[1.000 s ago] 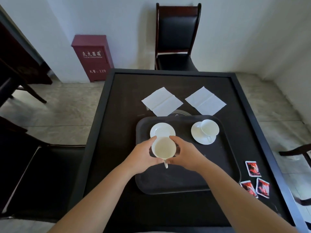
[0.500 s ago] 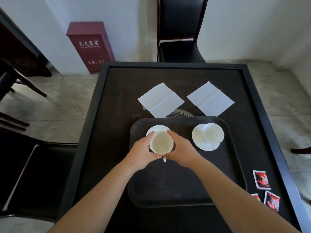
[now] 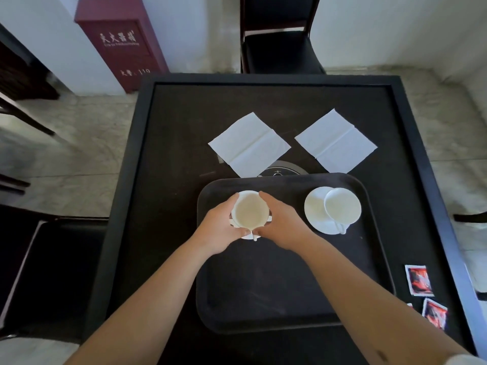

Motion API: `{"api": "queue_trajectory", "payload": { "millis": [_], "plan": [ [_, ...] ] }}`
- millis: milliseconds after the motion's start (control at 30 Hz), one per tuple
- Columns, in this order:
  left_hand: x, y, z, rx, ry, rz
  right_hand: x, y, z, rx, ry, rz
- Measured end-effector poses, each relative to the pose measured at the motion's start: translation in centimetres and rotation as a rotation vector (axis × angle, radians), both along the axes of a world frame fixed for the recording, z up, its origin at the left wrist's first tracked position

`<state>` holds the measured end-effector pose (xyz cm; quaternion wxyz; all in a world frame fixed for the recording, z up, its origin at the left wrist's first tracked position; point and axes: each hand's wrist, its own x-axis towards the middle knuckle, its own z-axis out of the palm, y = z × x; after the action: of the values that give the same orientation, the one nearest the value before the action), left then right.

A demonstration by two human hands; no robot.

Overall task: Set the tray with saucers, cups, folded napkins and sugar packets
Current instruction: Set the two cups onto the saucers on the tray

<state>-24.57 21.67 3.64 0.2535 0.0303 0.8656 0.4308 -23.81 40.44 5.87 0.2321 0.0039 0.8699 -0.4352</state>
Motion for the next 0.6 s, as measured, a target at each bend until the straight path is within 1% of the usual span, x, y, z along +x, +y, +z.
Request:
{"api": "queue_trajectory", "payload": {
  "millis": [233, 367, 600],
  "plan": [
    [-0.1, 0.2, -0.6, -0.016, 0.004, 0.011, -0.5, 0.1, -1.0, 0.008, -0.016, -0.005],
    [0.2, 0.9, -0.7, -0.039, 0.034, 0.018, 0.0, 0.2, -1.7, -0.016, -0.046, -0.070],
    [0.2, 0.9, -0.6, -0.064, -0.016, 0.009, 0.3, 0.2, -1.8, 0.024, -0.079, -0.056]
  ]
}}
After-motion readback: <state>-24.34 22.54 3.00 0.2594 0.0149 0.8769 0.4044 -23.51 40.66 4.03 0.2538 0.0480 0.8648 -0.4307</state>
